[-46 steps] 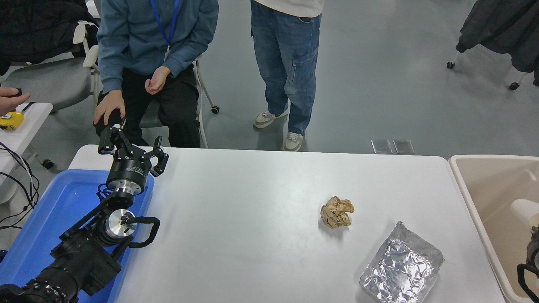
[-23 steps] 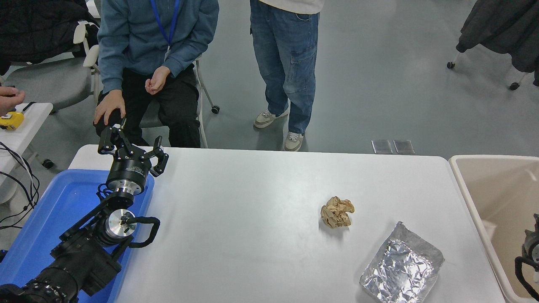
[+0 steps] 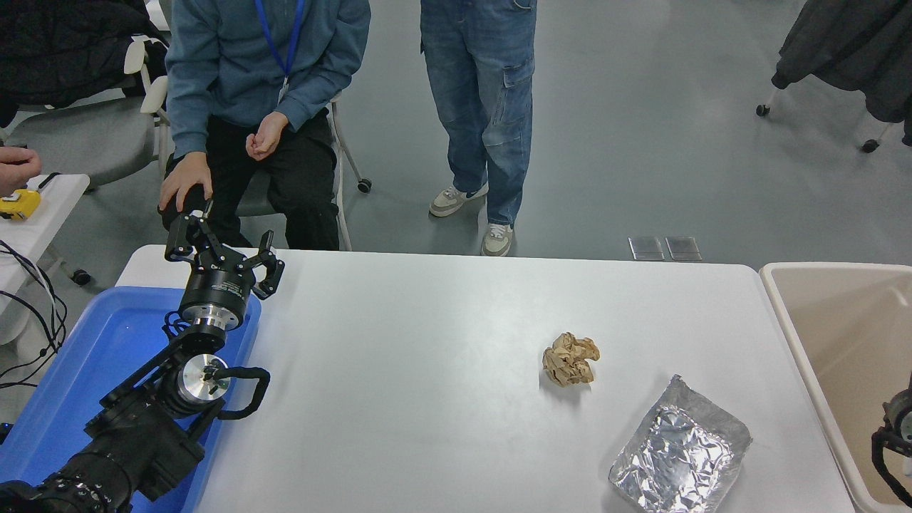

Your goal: Dispose of the paper cup in the dustbin

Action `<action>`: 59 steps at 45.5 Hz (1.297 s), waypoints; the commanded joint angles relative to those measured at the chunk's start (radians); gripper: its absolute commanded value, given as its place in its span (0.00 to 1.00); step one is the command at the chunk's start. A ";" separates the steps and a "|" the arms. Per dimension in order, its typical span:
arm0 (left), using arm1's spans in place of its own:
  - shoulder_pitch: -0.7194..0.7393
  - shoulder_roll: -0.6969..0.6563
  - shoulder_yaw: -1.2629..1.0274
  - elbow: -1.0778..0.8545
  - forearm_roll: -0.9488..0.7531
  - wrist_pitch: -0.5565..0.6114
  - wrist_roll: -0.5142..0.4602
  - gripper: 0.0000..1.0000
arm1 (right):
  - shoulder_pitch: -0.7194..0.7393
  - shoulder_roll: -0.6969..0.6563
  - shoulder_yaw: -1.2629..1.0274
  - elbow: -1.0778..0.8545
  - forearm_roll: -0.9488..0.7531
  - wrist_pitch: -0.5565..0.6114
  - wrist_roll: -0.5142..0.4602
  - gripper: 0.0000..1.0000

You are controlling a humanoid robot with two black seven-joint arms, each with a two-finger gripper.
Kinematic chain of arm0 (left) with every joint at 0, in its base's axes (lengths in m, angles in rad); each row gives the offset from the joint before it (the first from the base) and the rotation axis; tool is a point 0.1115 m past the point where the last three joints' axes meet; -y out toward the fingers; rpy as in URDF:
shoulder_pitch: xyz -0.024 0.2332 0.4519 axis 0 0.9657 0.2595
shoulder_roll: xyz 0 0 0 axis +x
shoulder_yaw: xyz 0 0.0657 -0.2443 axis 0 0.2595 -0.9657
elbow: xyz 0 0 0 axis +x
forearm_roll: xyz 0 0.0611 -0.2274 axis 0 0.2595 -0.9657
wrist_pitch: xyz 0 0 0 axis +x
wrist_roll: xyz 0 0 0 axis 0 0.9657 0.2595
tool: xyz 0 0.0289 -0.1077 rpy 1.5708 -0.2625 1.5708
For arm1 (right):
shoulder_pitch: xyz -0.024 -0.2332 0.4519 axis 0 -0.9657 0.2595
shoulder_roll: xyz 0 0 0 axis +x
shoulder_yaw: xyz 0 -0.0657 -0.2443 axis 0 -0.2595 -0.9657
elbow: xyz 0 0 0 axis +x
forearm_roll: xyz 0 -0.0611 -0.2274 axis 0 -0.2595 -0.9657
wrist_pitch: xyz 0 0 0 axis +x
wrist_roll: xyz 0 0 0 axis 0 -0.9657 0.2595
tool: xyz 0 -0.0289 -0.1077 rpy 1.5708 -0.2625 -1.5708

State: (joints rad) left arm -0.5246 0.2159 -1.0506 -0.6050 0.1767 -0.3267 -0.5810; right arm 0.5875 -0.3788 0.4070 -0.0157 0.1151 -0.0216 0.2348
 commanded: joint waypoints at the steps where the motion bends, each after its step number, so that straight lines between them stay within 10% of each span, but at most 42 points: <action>1: 0.000 -0.001 0.000 0.001 0.000 0.000 0.000 1.00 | 0.002 -0.009 0.030 -0.001 0.003 0.000 0.000 1.00; 34: -0.002 -0.001 0.000 0.001 0.000 0.000 0.000 1.00 | -0.086 -0.172 0.504 0.528 -0.095 0.209 0.012 1.00; 59: 0.000 -0.001 0.000 0.001 0.000 0.000 0.000 1.00 | -0.233 0.077 0.987 0.812 -0.736 0.210 0.121 1.00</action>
State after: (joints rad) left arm -0.5252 0.2148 -1.0508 -0.6044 0.1763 -0.3267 -0.5815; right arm 0.3875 -0.3958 1.2679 0.7267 -0.4301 0.1881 0.2773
